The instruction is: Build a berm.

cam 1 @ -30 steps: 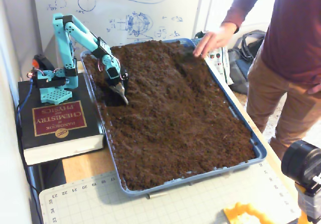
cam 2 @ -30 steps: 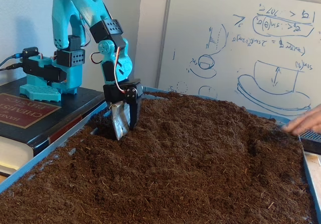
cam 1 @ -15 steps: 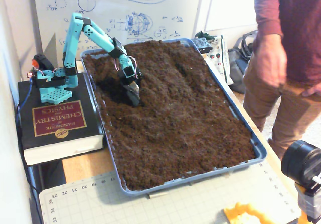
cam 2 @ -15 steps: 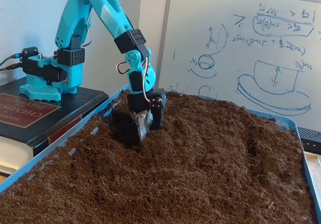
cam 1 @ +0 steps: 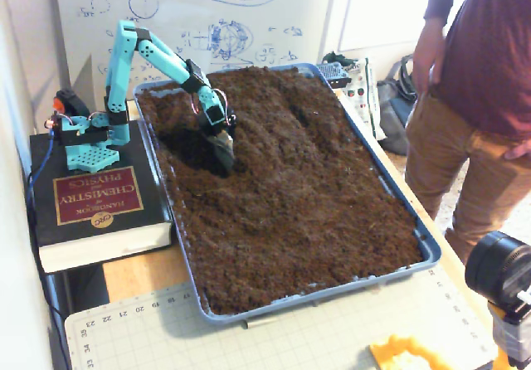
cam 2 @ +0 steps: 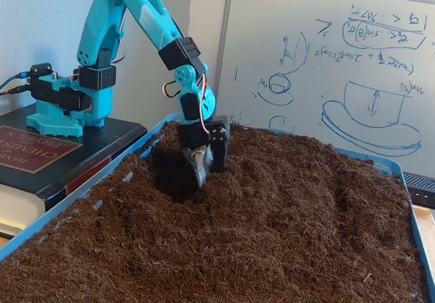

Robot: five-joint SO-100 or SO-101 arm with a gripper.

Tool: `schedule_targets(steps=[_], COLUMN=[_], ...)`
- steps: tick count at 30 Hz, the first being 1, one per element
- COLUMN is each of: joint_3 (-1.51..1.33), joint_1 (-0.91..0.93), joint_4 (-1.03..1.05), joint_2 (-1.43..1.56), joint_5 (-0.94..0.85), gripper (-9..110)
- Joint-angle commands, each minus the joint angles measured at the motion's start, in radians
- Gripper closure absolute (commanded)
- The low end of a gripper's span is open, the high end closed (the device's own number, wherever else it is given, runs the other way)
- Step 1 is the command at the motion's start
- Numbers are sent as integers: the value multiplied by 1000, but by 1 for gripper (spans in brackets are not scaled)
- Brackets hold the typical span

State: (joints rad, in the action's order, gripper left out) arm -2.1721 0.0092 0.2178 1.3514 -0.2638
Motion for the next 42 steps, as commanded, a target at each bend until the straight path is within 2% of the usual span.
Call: schedule_targets(steps=[1,5,9,18,23,26,30,35,42], joint_3=[198,173,97,-155,-259,-279,-293,-264,-186], joint_1=[-83,-91,-80,-58,-130,-230,-359,-517,-577], joint_4=[-60,-32,104,658,862,850,755,606,383], joint_2=[229,295,362,571,637,635,620,416,146], joint_5=[29,29,28,28,26,74,276,434,561], gripper=[101,101,101,101,101,101,101,101,101])
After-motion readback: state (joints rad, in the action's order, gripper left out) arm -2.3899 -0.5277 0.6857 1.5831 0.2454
